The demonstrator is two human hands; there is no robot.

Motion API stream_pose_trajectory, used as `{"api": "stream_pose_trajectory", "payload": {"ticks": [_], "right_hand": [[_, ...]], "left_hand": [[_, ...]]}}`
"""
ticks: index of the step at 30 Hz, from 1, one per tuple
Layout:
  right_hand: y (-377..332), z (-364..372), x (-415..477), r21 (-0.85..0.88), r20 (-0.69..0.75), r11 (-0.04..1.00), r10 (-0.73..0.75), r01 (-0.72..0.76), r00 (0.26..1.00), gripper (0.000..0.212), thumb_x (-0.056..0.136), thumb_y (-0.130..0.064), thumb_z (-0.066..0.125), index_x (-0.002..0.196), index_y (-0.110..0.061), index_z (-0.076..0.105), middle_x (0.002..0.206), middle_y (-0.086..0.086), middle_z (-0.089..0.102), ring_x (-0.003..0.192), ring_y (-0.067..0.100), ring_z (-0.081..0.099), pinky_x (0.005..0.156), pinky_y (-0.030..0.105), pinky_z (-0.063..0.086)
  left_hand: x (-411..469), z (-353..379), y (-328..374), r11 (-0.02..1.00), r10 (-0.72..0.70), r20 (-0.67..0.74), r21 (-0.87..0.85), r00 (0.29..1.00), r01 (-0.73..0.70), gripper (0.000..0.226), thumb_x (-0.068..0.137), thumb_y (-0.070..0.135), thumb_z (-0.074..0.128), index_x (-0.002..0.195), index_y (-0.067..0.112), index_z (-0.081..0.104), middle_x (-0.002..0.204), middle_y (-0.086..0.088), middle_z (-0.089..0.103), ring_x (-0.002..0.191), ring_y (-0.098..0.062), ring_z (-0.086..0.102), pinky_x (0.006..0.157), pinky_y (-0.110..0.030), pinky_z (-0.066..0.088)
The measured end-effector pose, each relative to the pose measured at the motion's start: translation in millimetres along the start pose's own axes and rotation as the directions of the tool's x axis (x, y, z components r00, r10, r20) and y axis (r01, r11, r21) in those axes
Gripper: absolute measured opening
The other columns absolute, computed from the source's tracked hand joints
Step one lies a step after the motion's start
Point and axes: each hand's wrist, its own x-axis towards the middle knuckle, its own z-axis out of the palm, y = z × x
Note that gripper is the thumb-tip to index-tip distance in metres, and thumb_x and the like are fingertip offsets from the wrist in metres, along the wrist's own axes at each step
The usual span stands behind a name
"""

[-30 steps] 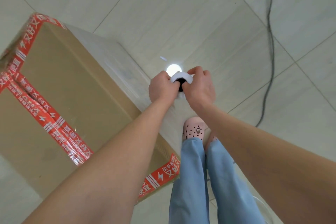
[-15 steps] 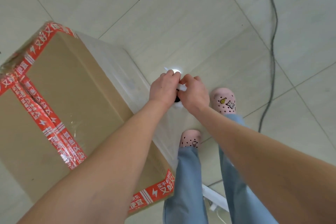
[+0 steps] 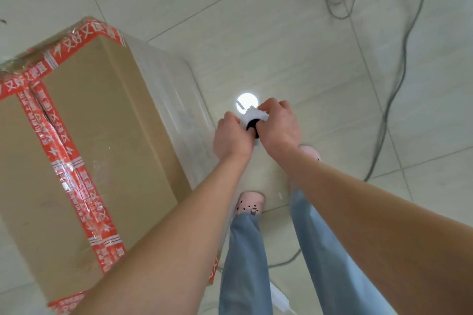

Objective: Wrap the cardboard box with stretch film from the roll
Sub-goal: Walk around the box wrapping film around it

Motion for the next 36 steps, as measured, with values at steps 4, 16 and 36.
{"api": "stream_pose_trajectory", "payload": {"ticks": [4,16,36], "right_hand": [[0,-8,6,-0.060,0.040,0.995,-0.074,0.076,0.996,0.032,0.084,-0.008,0.052,0.113,-0.021,0.057,0.117,0.003,0.051,0.101,0.027,0.054,0.070,0.031,0.041],[-47,-8,33,-0.142,0.060,0.975,-0.163,0.170,0.985,0.035,0.085,-0.010,0.050,0.115,-0.026,0.054,0.118,0.000,0.050,0.110,0.023,0.049,0.071,0.031,0.039],[-89,-2,52,-0.083,0.185,0.986,-0.124,0.141,0.975,0.024,0.083,-0.014,0.059,0.107,-0.017,0.055,0.106,-0.001,0.051,0.086,0.019,0.051,0.066,0.028,0.038]], "left_hand": [[17,-5,17,0.856,0.372,0.104,0.346,0.922,-0.384,0.019,0.088,0.012,0.050,0.107,0.012,0.051,0.108,-0.005,0.051,0.090,-0.025,0.054,0.062,-0.034,0.037],[53,-30,13,0.997,-0.073,-0.072,-0.038,0.995,0.071,0.006,0.080,0.019,0.057,0.081,0.016,0.053,0.075,0.004,0.055,0.072,-0.021,0.054,0.058,-0.028,0.039],[90,-67,13,0.946,0.257,0.083,0.184,0.963,-0.268,0.016,0.084,0.011,0.051,0.099,0.011,0.056,0.098,-0.006,0.055,0.085,-0.026,0.056,0.068,-0.034,0.045]]}}
